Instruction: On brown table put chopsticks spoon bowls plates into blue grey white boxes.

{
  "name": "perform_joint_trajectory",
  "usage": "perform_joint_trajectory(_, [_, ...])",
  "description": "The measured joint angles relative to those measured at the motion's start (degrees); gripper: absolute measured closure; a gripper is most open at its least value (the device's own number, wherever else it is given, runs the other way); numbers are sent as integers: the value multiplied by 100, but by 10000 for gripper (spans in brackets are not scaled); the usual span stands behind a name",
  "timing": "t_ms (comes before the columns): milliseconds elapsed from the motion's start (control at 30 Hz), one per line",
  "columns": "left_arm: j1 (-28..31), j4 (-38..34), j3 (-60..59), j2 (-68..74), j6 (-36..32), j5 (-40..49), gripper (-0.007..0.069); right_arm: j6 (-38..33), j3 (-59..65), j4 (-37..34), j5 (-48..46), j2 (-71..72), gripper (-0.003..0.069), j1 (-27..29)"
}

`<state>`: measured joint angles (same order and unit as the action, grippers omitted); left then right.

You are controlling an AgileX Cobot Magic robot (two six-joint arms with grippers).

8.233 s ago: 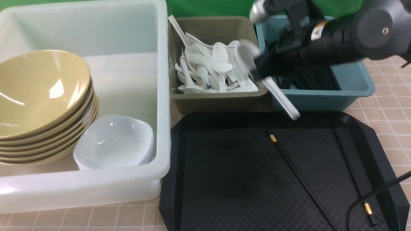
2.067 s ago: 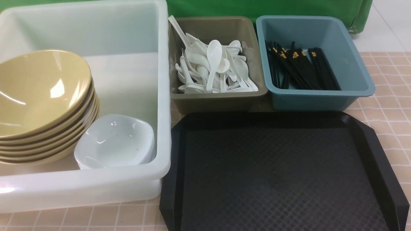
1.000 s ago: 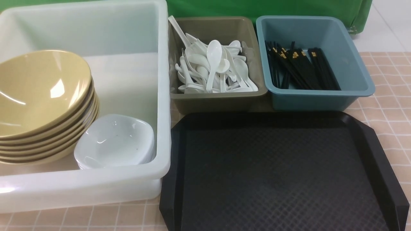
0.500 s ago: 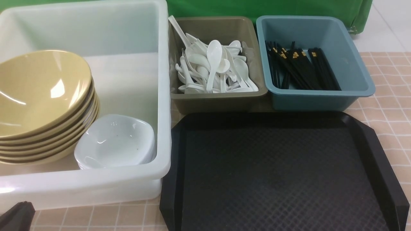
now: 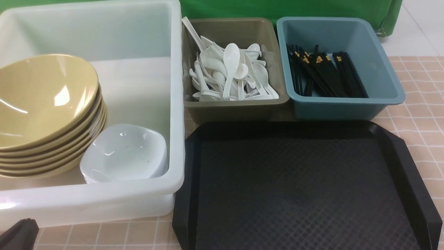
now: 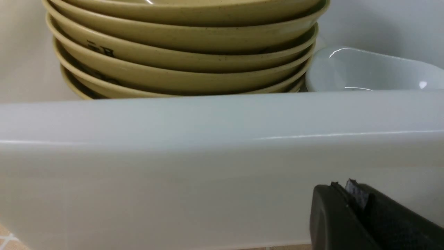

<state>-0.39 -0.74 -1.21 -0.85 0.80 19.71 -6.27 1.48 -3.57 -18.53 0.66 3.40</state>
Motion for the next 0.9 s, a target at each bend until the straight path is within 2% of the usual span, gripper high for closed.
perform_joint_trajectory(900, [0, -18, 0, 0, 5, 12, 619, 0, 0, 0, 0, 0, 540, 0])
